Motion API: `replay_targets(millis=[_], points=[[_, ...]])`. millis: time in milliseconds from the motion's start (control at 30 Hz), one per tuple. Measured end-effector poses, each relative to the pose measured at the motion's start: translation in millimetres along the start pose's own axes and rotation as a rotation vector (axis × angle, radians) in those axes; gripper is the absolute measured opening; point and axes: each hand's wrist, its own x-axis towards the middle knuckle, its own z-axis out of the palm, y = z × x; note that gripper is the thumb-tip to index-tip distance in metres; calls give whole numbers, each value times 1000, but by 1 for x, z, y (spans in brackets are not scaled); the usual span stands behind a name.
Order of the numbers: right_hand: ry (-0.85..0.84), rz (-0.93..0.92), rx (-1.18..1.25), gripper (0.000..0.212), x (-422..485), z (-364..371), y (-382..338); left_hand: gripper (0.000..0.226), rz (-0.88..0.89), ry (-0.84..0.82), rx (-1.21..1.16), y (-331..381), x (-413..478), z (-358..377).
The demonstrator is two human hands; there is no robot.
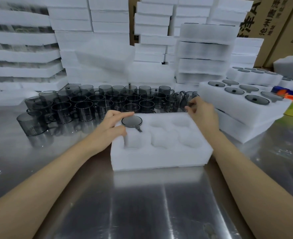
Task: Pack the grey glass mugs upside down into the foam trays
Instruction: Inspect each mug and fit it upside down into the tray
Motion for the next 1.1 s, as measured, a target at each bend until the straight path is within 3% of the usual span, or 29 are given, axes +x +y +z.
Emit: replay_targets(millis=[100, 233, 367, 467, 700, 867, 1100], points=[[76, 20, -4, 18, -5, -13, -6, 58, -6, -4, 56, 2, 1, -3], [162, -58, 226, 12, -7, -32, -23, 59, 6, -6, 73, 3, 1, -3], [-30, -171, 601, 12, -15, -39, -44, 58, -3, -10, -39, 1, -2, 3], [-120, -331, 587, 18, -22, -34, -53, 57, -3, 16, -87, -1, -2, 7], [-25, -533, 477, 29, -27, -26, -54, 54, 5, 13, -114, -8, 0, 6], [-35, -554, 443, 78, -31, -25, -56, 54, 2, 13, -118, -11, 1, 5], [-3, -715, 283, 76, -29, -24, -56, 55, -1, 9, -113, -11, 0, 5]])
